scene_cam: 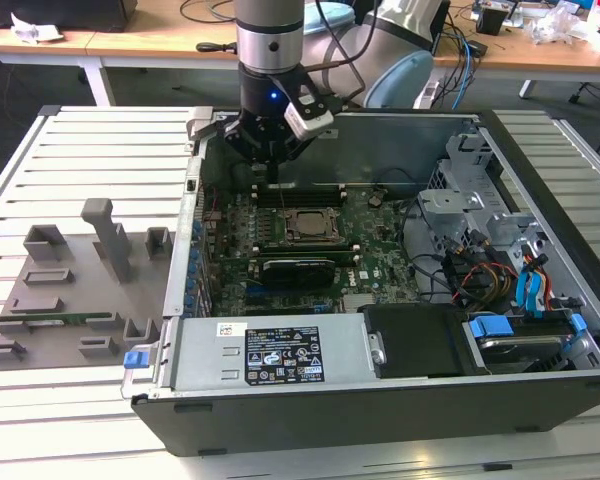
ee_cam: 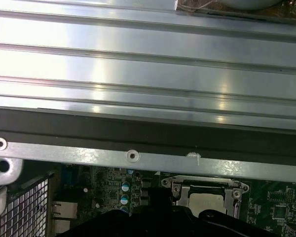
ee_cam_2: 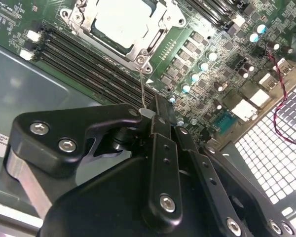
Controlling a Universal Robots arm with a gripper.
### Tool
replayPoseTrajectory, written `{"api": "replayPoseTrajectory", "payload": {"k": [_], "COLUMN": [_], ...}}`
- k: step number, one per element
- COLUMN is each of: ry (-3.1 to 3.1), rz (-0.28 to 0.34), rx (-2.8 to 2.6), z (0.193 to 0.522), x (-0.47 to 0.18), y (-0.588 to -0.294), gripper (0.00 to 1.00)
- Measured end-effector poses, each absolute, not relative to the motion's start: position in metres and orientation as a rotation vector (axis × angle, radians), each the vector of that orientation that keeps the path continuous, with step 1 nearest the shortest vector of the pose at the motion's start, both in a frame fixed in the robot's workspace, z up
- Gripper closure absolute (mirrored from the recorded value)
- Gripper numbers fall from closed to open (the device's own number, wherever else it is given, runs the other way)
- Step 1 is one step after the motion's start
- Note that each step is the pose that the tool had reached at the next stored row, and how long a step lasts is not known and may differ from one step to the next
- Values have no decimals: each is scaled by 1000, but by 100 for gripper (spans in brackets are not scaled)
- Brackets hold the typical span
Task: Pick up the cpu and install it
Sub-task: 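Install the first cpu locking lever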
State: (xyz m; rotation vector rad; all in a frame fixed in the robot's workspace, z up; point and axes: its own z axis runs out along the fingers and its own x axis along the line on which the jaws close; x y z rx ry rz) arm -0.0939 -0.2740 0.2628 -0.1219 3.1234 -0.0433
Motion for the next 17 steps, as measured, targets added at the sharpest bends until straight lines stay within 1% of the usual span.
{"api": "replayPoseTrajectory", "payload": {"k": [17], "ry": [3123], "rz": [-44], "rx": [-122], "z": [262], "x": [-78], "y": [-274], "gripper": [89]}}
